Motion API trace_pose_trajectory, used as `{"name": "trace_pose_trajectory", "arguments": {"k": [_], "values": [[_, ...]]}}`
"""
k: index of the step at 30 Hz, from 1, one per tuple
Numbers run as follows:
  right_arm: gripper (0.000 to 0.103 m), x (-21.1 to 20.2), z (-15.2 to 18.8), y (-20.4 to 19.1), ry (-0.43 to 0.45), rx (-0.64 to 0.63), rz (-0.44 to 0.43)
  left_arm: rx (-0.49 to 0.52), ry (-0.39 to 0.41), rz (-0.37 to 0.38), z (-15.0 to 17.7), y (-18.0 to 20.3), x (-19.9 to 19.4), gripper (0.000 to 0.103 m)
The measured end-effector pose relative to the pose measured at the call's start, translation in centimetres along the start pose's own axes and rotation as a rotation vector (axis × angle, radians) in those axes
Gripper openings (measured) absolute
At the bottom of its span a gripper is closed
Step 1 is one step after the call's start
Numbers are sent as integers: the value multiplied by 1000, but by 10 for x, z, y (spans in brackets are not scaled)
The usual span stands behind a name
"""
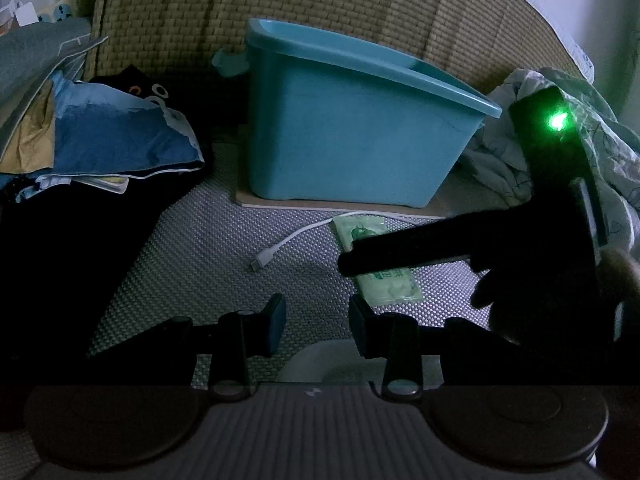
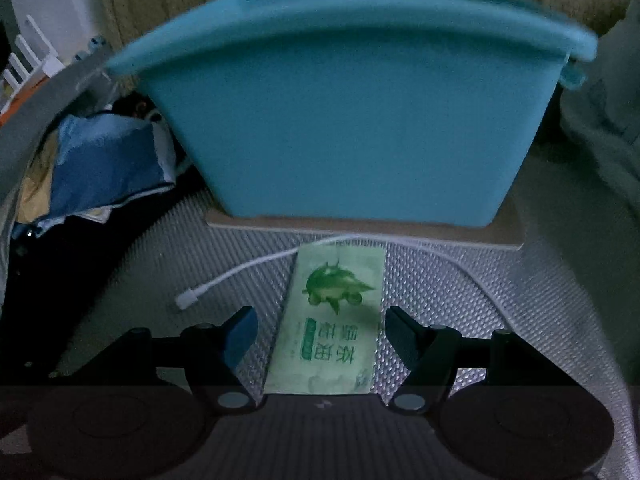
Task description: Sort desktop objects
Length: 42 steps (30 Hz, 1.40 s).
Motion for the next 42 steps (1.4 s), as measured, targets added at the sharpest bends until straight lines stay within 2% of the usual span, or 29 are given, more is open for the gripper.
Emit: {"name": "trace_pose_trajectory", "arguments": {"k": [6, 13, 19, 27, 36, 42], "values": [[78, 8, 10, -7, -1, -112, 47, 7, -7, -4, 1, 1, 1, 39], [77, 5, 8, 0, -10, -103, 34, 0, 1, -2, 0, 1, 0, 40], [60, 1, 3, 10, -5, -58, 37, 4, 0, -1, 0, 1, 0, 40], [38, -6, 1, 17, -5, -62, 36, 10, -1, 2, 0, -1, 0, 40], [26, -11, 5, 14, 14, -88, 33, 12, -1, 0, 0, -1, -1, 40], [26, -30, 4, 3, 60, -138, 30, 14, -1, 1, 1, 0, -1, 40]]}}
Point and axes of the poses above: each gripper's, at about its wrist camera, not at the fingertips, and x roughly the way its jaws point, y to its right, z to its underside, the point moved 5 cm from there along x, roughly the way its jaws point, and after that the axes turned 14 degrees about -z, right-handed, at the moved point
